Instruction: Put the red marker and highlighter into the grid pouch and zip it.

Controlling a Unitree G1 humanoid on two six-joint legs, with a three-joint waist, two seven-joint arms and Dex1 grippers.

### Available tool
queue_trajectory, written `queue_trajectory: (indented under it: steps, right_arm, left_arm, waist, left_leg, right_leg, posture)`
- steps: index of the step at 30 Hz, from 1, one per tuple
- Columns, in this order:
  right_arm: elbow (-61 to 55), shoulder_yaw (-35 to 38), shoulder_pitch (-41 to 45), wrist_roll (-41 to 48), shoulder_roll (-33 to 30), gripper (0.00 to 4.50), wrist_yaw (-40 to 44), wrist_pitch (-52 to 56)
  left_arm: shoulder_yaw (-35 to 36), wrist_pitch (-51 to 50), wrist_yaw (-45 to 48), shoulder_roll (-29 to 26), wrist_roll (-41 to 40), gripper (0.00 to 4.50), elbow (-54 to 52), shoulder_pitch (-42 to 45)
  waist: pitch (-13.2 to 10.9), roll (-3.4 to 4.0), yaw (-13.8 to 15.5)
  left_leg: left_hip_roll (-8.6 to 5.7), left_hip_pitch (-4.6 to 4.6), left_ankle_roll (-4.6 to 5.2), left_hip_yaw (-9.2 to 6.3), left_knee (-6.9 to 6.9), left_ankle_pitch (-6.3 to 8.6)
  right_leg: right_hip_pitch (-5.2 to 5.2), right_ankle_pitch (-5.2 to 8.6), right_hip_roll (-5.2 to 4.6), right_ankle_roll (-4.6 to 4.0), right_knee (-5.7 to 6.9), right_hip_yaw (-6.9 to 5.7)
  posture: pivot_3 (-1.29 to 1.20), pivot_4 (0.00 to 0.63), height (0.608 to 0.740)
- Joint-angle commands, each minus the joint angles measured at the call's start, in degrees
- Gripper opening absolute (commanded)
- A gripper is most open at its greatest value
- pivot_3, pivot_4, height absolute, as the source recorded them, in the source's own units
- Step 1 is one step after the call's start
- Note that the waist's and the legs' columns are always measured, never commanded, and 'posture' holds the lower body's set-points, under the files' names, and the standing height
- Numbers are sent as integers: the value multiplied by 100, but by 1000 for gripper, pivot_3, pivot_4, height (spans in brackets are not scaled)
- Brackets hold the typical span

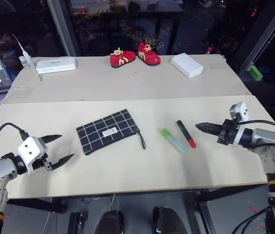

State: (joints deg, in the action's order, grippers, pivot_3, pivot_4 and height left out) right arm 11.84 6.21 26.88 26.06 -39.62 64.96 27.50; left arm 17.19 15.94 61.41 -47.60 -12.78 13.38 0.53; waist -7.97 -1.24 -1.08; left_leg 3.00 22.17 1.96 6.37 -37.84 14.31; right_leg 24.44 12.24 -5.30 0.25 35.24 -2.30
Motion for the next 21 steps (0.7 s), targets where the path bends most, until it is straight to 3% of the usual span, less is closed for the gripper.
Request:
queue_trajectory:
  steps: [1,8,11,21]
  right_arm:
    - [-313,-571,429,-312,517,41,-392,-116]
    - [-290,-1632,1244,-1016,1829,41,-1081,-387]
    - [538,-2349,1571,-1784,2394,41,-1351,-937]
    - [2323,-2831,2309,-2789,3002,41,-1681,-2132]
  left_arm:
    - [-117,596,-6,-216,315,4500,336,169]
    - [-397,1609,-242,-328,769,4500,1298,502]
    - [-555,1852,-344,-202,776,4500,1505,734]
    - [-597,1519,-373,-282,524,4500,950,650]
  waist:
    - [0,0,-12]
    - [1,1,30]
    - [3,-1,25]
    - [3,-2,-21]
  left_leg:
    - [0,-2,0,1,0,0]
    - [-10,32,-2,13,-2,-2]
    - [-10,46,-12,33,-5,-8]
    - [-10,61,-19,40,-6,-13]
  right_leg:
    - [0,0,1,0,4,0]
    - [58,2,-13,-1,56,0]
    - [72,1,-3,-2,66,-10]
    - [76,0,1,-1,79,-18]
  posture:
    - [0,150,740]
    - [0,150,740]
    - [0,150,740]
    - [0,150,740]
